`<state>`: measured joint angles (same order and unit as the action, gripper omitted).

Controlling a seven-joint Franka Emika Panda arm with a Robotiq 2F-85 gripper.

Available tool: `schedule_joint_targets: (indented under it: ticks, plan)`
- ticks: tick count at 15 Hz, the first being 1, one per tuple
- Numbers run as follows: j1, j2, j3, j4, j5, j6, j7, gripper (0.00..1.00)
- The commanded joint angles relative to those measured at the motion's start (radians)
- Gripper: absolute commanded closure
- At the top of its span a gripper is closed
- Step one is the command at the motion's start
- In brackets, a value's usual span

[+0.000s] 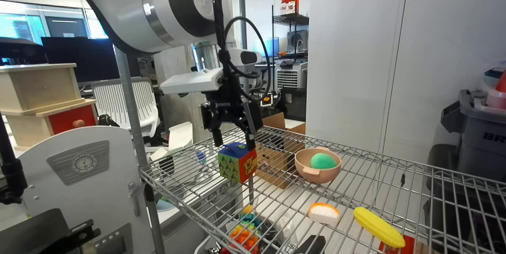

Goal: Move the cube to the right, remove the green object from the bowl and put it on the shelf

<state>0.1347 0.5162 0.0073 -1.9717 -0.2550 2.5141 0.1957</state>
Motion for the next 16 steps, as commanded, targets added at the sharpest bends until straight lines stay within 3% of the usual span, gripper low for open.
schedule_joint_targets:
  ticks: [1, 5, 8, 13, 16]
  plan:
    - [0.077, 0.181, -0.037, 0.260, -0.010, -0.034, 0.053, 0.00]
    - [0.111, 0.336, -0.013, 0.494, 0.034, -0.093, 0.017, 0.00]
    - [0.096, 0.459, -0.016, 0.657, 0.067, -0.147, 0.003, 0.00]
    - [0.070, 0.619, -0.026, 0.907, 0.118, -0.372, 0.003, 0.00]
    - [0.074, 0.667, -0.017, 0.985, 0.137, -0.490, 0.000, 0.00]
